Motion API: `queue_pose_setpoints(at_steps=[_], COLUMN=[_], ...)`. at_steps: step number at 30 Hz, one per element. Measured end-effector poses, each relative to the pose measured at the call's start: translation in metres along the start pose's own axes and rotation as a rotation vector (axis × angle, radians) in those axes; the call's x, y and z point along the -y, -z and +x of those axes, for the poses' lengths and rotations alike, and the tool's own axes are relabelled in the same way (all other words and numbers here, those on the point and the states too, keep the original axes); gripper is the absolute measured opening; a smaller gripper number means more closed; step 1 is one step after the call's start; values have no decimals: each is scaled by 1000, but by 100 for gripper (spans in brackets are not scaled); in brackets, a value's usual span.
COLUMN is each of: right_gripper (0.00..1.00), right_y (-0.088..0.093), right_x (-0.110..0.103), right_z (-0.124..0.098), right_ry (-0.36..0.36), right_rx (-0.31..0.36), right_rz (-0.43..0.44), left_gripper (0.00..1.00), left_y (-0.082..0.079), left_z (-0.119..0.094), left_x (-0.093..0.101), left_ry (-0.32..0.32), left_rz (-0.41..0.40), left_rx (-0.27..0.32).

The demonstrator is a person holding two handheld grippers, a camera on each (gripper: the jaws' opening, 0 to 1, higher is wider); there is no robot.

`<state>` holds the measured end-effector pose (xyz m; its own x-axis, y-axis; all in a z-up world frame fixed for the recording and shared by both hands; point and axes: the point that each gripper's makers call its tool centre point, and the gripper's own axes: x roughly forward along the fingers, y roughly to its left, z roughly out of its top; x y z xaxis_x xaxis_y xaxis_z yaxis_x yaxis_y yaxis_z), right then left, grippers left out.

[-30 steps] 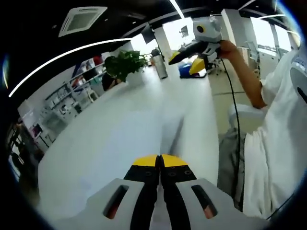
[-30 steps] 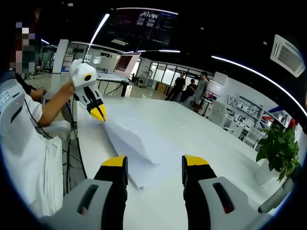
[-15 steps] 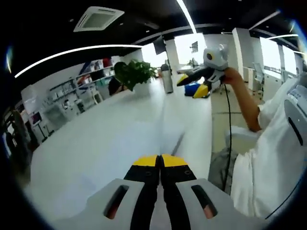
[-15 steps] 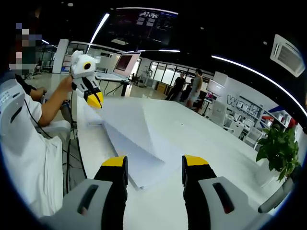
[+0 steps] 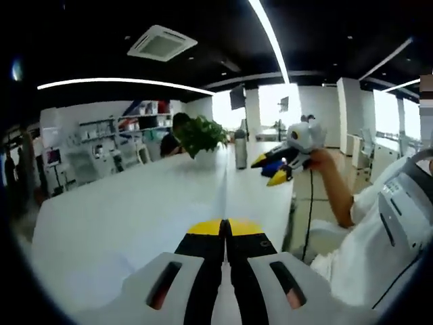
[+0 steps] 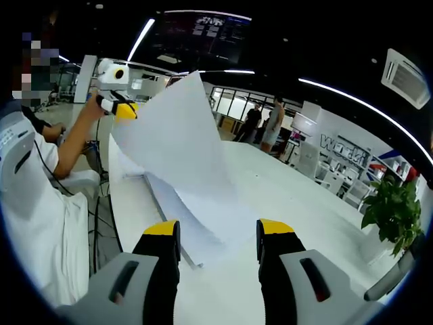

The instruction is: Grasp the top corner of one sheet in the document stack and pull a single sheet out from the document stack, separating that one sheet from the rest and lifting it clear until the single sheet is fully removed from the stack

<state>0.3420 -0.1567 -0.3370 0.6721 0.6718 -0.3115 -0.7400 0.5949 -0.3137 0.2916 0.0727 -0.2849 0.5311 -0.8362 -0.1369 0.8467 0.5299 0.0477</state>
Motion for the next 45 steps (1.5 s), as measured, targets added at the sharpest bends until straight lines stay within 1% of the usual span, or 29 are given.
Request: queue_pose_setpoints(at_steps=[2,6,10,12,14,17,18,21,22,23,24,25,26,27,28,29,30,31,32,33,35,38,41,45], right_gripper=[45,45,45,45,45,45,45,45,45,45,45,45,45,45,45,45,45,45,45,45,45,45,45,45], right_y=[0,0,0,0,0,0,0,0,0,0,0,0,0,1,0,0,0,0,1,0,0,0,0,1], right_x=[0,0,0,0,0,0,0,0,0,0,0,0,0,0,0,0,1,1,1,2,2,1,1,1], right_z=[0,0,0,0,0,0,0,1,1,1,1,1,1,1,1,1,0,0,0,0,0,1,1,1], right_ry=[0,-1,-2,-1,0,-1,-1,-2,-2,-2,-3,-3,-2,-2,-2,-2,-1,1,1,2,2,-2,-2,-2], right_rx=[0,-1,0,0,-1,-1,-1,-2,-3,-3,-3,-2,-3,-4,-3,-1,0,-1,-1,0,0,-2,-2,-3], right_rz=[0,0,-1,-1,-1,-1,-1,-2,-2,-2,-2,-1,-2,-2,-2,-1,0,0,0,1,0,-2,-2,0], left_gripper=[3,3,3,3,3,3,3,3,3,3,3,3,3,3,3,3,3,3,3,3,3,3,3,3], left_y=[-12,-29,-45,-50,-52,-50,-48,-40,-36,-28,-23,-17,-7,3,10,18,26,31,36,44,53,65,78,91], left_z=[-7,-21,-36,-44,-52,-62,-65,-68,-69,-70,-70,-72,-72,-73,-75,-77,-79,-82,-83,-85,-87,-90,-94,-97], left_x=[1,7,4,-2,-11,-26,-34,-49,-56,-64,-74,-86,-97,-108,-119,-133,-141,-149,-155,-159,-168,-178,-188,-197], left_ry=[0,6,-10,-28,-52,-80,-100,-127,-149,-179,-212,-257,-291,-322,-354,-392,-411,-430,-444,-461,-500,-530,-578,-601], left_rz=[-26,-50,-90,-110,-129,-161,-174,-201,-198,-175,-156,-183,-199,-198,-209,-251,-281,-289,-298,-309,-301,-311,-310,-315], left_rx=[49,125,207,235,257,269,272,251,244,206,192,180,147,113,99,97,79,76,68,39,12,-23,-78,-124])
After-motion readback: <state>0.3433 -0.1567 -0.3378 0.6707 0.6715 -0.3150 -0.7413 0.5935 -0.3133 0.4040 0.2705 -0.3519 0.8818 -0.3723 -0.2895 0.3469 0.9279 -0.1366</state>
